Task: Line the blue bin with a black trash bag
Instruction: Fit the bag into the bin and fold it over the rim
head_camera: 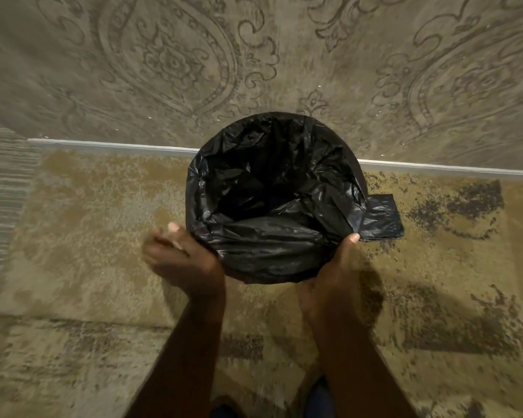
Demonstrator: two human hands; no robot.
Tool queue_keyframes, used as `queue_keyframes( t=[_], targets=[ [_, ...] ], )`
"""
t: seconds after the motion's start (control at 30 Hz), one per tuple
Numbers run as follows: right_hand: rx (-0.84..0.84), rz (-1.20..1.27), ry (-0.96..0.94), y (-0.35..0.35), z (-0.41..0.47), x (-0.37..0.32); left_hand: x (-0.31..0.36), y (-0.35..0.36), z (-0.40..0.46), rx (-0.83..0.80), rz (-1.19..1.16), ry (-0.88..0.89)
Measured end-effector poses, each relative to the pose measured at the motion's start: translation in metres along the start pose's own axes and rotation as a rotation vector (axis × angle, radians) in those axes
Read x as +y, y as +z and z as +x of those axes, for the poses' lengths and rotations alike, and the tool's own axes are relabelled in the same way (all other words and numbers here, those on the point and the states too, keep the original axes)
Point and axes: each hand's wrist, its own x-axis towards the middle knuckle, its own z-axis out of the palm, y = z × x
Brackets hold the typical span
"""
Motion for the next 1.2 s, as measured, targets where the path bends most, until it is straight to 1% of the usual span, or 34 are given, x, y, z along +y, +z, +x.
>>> queue_keyframes(
  t=[0.03, 0.07, 0.1, 0.13, 0.17, 0.2, 0.23, 0.27, 0.3, 0.37, 0.43, 0.47, 0.53, 0.6, 0.63, 0.67, 0.7, 0.77, 0.8, 0.83, 0.87, 0.9, 0.97, 1.0, 1.03, 1.07, 1.13, 1.2],
  targets=[
    [-0.08, 0.118, 0.021, -0.006, 0.004, 0.0, 0.01, -0.003, 0.0, -0.07, 0.131, 0.219],
    [-0.083, 0.134, 0.043, -0.01, 0.006, 0.002, 0.011, -0.008, -0.002, -0.227, 0.253, 0.503],
    [-0.036, 0.079, -0.025, -0.013, 0.006, -0.002, 0.02, -0.007, -0.007, -0.419, 0.314, 0.717],
    [0.09, -0.051, -0.16, -0.018, 0.008, -0.005, 0.032, 0.001, -0.012, -0.677, 0.328, 0.753],
    [0.205, -0.159, -0.337, -0.023, 0.007, -0.011, 0.037, 0.015, -0.018, -0.885, 0.396, 0.776],
    [0.272, -0.273, -0.494, -0.025, 0.009, -0.02, 0.039, 0.032, -0.024, -1.065, 0.548, 0.739],
    [0.289, -0.356, -0.544, -0.025, 0.013, -0.028, 0.037, 0.049, -0.027, -1.222, 0.717, 0.651],
    [0.314, -0.47, -0.551, -0.022, 0.022, -0.033, 0.033, 0.064, -0.028, -1.351, 0.855, 0.549],
    [0.253, -0.503, -0.476, -0.019, 0.03, -0.042, 0.03, 0.077, -0.027, -1.456, 0.947, 0.443],
    [0.078, -0.498, -0.258, -0.012, 0.04, -0.053, 0.017, 0.096, -0.025, -1.568, 0.978, 0.265],
    [-0.061, -0.504, -0.14, -0.009, 0.039, -0.051, 0.007, 0.102, -0.029, -1.67, 0.969, 0.162],
    [-0.078, -0.521, -0.11, -0.01, 0.038, -0.045, 0.003, 0.102, -0.033, -1.709, 0.952, 0.099],
    [-0.064, -0.522, -0.025, -0.013, 0.038, -0.035, -0.003, 0.101, -0.038, -1.737, 0.866, -0.073],
    [-0.069, -0.526, 0.003, -0.015, 0.042, -0.028, -0.001, 0.099, -0.038, -1.725, 0.775, -0.288],
    [-0.061, -0.514, 0.0, -0.015, 0.043, -0.027, 0.0, 0.098, -0.036, -1.707, 0.751, -0.339],
    [-0.052, -0.494, 0.0, -0.015, 0.045, -0.027, 0.002, 0.1, -0.032, -1.686, 0.753, -0.281],
    [-0.052, -0.475, -0.001, -0.017, 0.046, -0.026, 0.004, 0.102, -0.027, -1.623, 0.793, -0.139],
    [-0.077, -0.455, -0.013, -0.019, 0.044, -0.025, 0.009, 0.112, -0.019, -1.366, 0.853, 0.153],
    [-0.088, -0.456, -0.019, -0.019, 0.043, -0.025, 0.012, 0.119, -0.017, -1.251, 0.821, 0.209],
    [-0.093, -0.452, -0.021, -0.019, 0.042, -0.024, 0.014, 0.126, -0.017, -1.184, 0.772, 0.204],
    [-0.092, -0.459, -0.025, -0.019, 0.041, -0.024, 0.014, 0.136, -0.02, -1.162, 0.73, 0.157],
    [-0.098, -0.467, -0.028, -0.02, 0.041, -0.024, 0.014, 0.145, -0.024, -1.171, 0.686, 0.055],
    [-0.101, -0.486, -0.027, -0.021, 0.04, -0.025, 0.013, 0.161, -0.036, -1.243, 0.529, -0.3],
    [-0.101, -0.485, -0.025, -0.021, 0.04, -0.025, 0.011, 0.165, -0.042, -1.276, 0.429, -0.443],
    [-0.102, -0.479, -0.021, -0.021, 0.04, -0.025, 0.006, 0.168, -0.046, -1.285, 0.354, -0.501],
    [-0.107, -0.474, -0.02, -0.02, 0.04, -0.025, 0.003, 0.169, -0.048, -1.29, 0.321, -0.478],
    [-0.108, -0.48, -0.029, -0.02, 0.041, -0.024, -0.007, 0.171, -0.052, -1.294, 0.317, -0.37],
    [-0.102, -0.492, -0.034, -0.02, 0.043, -0.022, -0.013, 0.172, -0.056, -1.276, 0.286, -0.335]
  ],
)
